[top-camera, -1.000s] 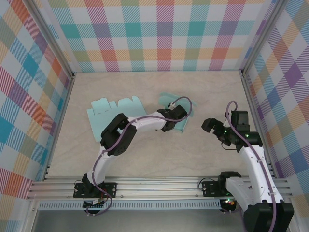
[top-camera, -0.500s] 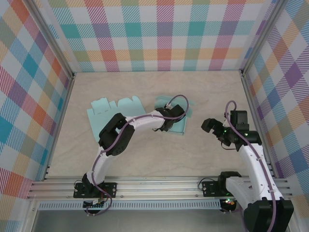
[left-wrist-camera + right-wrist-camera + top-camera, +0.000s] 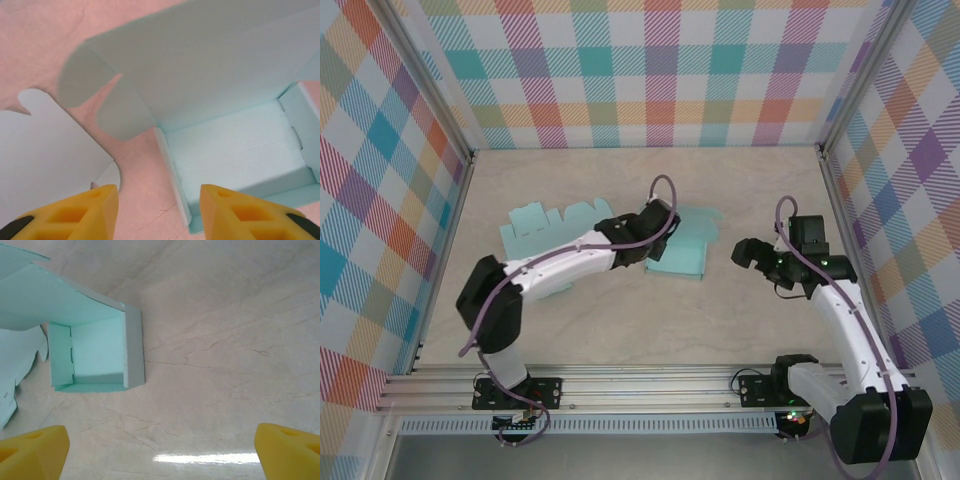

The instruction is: Fold the paper box

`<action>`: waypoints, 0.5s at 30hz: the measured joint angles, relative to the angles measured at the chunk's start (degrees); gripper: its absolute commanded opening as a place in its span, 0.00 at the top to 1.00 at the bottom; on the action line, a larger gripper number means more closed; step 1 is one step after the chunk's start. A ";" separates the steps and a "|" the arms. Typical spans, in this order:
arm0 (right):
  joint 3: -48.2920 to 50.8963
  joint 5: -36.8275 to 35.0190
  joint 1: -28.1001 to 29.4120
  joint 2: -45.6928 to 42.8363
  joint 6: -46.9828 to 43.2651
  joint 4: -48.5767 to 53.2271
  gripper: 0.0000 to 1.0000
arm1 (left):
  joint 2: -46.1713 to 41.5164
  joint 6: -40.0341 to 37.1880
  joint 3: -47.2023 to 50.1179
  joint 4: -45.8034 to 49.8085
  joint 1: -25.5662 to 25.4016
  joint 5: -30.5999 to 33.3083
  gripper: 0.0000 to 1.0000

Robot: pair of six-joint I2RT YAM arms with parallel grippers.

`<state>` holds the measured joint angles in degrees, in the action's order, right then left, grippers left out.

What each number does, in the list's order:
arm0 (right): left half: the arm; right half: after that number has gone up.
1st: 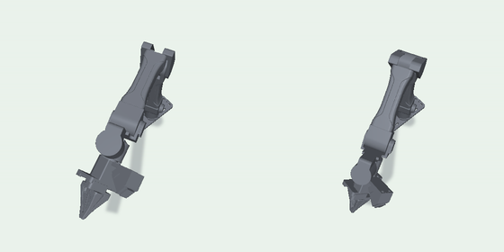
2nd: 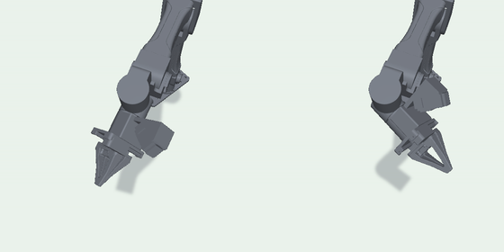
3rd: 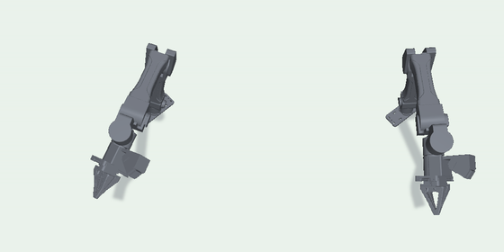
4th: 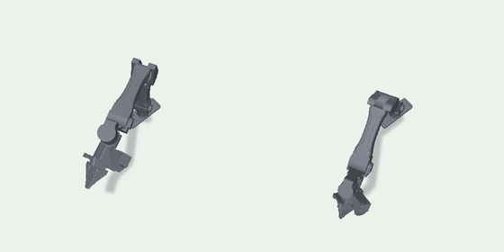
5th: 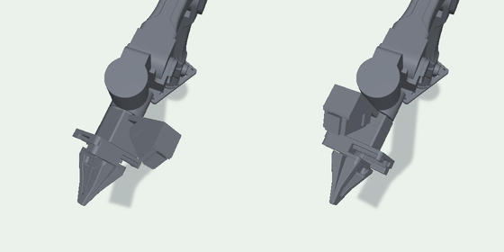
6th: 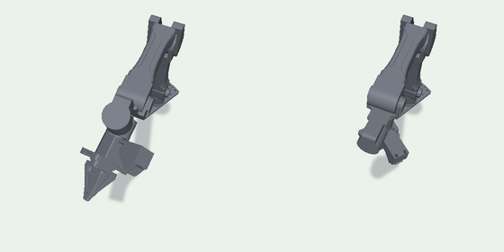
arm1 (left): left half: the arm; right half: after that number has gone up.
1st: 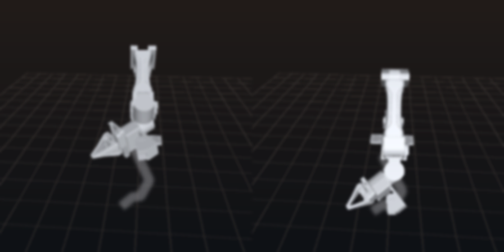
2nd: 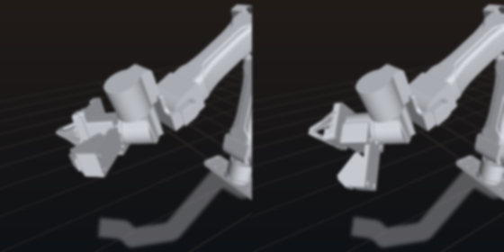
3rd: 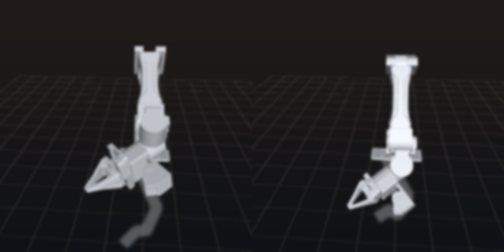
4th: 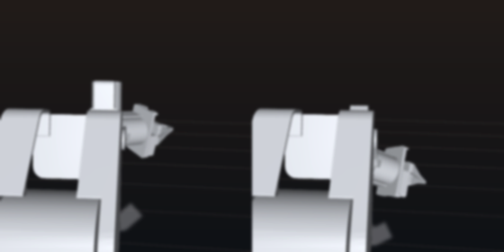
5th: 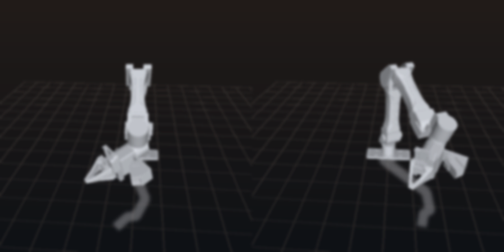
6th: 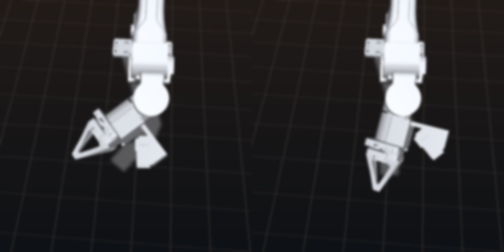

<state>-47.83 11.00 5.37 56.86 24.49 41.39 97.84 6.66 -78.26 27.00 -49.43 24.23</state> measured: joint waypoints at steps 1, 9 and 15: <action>-0.61 -0.28 0.85 0.70 -0.46 -0.31 0.07 | -1.86 -0.92 2.14 -1.70 0.92 -0.83 0.47; -5.27 -1.36 4.94 9.25 -5.20 -5.81 0.18 | -7.98 -8.33 16.28 -20.94 17.09 -15.69 0.46; -10.80 -1.36 6.93 16.96 -8.87 -9.07 0.25 | -3.41 -13.42 17.11 -30.49 19.06 -25.35 0.47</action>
<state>-58.63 9.65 12.29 73.82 15.62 32.32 94.43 -6.76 -61.14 -3.49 -30.37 -1.13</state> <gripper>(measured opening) 0.757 0.535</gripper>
